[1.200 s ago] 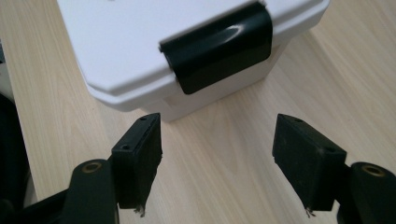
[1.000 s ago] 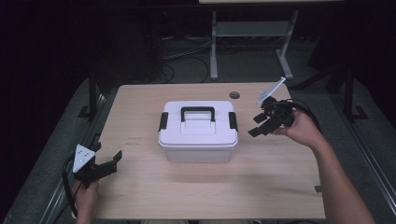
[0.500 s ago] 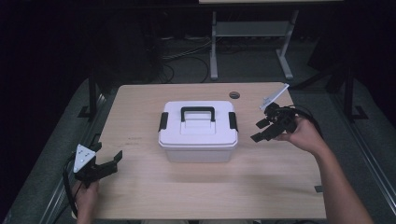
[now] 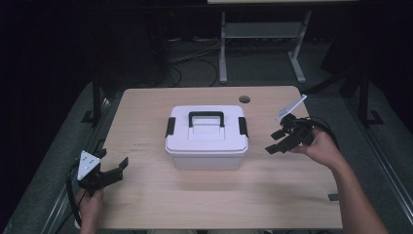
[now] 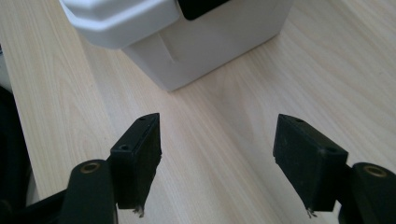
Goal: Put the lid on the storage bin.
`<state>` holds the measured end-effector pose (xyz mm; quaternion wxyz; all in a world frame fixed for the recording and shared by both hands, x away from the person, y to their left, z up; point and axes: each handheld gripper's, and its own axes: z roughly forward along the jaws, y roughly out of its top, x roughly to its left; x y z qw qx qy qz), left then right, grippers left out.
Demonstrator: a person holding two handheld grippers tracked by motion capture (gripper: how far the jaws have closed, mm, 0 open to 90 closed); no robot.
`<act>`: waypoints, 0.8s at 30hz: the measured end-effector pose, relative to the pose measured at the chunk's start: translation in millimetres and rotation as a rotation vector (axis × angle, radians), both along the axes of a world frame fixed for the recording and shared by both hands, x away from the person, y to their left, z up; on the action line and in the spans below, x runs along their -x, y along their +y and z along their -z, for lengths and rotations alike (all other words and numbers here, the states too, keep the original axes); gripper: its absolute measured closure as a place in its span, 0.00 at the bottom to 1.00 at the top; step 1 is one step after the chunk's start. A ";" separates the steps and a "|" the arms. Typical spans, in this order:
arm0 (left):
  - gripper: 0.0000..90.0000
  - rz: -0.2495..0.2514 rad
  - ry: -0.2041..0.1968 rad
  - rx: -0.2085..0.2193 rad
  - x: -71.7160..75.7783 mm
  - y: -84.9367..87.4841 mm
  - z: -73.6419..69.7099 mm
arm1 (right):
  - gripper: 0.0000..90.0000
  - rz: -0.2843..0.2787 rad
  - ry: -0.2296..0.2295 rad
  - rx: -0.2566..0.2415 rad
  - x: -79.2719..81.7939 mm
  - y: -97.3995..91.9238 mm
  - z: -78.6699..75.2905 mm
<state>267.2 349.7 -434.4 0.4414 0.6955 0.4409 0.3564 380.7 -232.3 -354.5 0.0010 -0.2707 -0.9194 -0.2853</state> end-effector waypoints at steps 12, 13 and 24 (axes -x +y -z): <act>0.16 0.000 0.002 -0.003 -0.2 -1.2 0.0 | 0.35 0.016 0.024 -0.012 11.4 -9.8 13.6; 0.16 0.000 0.001 -0.002 -0.2 -1.4 0.1 | 0.35 0.014 0.023 -0.007 12.2 -10.6 14.7; 0.16 0.003 0.004 -0.004 -0.5 -1.4 0.2 | 0.34 0.035 0.036 -0.021 24.4 -20.3 27.7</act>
